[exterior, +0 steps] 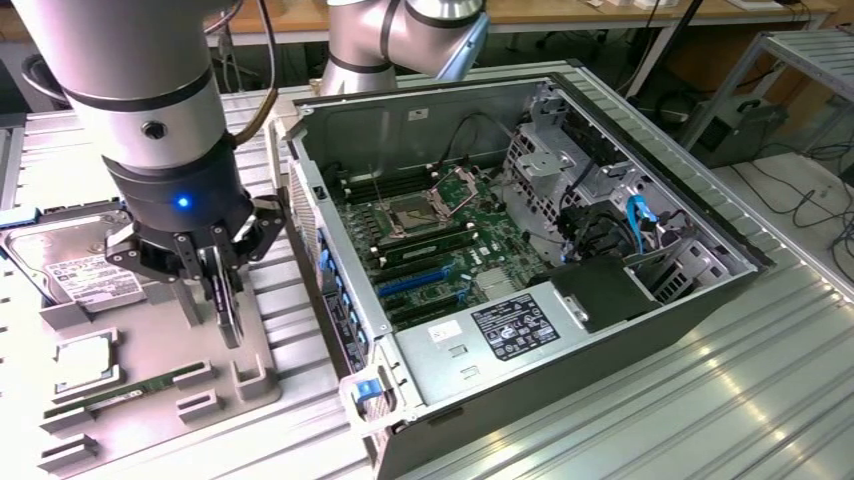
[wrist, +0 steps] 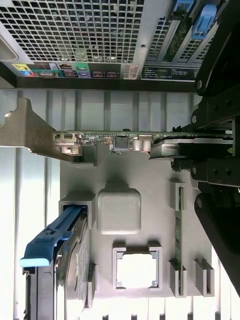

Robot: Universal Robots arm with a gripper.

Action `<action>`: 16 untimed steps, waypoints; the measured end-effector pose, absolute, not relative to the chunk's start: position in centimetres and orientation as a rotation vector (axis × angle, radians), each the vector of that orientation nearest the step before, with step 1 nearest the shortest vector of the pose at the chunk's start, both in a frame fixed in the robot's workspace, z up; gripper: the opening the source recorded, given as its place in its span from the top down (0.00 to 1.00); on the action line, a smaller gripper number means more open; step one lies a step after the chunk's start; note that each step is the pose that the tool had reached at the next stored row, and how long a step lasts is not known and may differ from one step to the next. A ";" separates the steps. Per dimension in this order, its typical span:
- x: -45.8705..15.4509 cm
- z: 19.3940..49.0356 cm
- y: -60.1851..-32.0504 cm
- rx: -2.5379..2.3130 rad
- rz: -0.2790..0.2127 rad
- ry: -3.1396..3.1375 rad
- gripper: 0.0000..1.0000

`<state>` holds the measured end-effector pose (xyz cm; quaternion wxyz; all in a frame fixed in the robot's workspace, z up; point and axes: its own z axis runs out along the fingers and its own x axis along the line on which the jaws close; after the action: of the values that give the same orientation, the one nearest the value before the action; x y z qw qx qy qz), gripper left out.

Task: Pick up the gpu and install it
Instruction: 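Pick up the gpu and move the gpu toward the slot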

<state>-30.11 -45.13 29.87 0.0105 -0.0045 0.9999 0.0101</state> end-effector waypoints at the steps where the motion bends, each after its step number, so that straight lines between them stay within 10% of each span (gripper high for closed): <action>1: -30.1 30.0 -45.1 -0.014 0.032 3.120 0.73; 16: -30.1 33.0 -45.1 -0.014 0.032 3.120 0.73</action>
<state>-30.11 -45.13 33.02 0.0106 -0.0045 0.9999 0.0101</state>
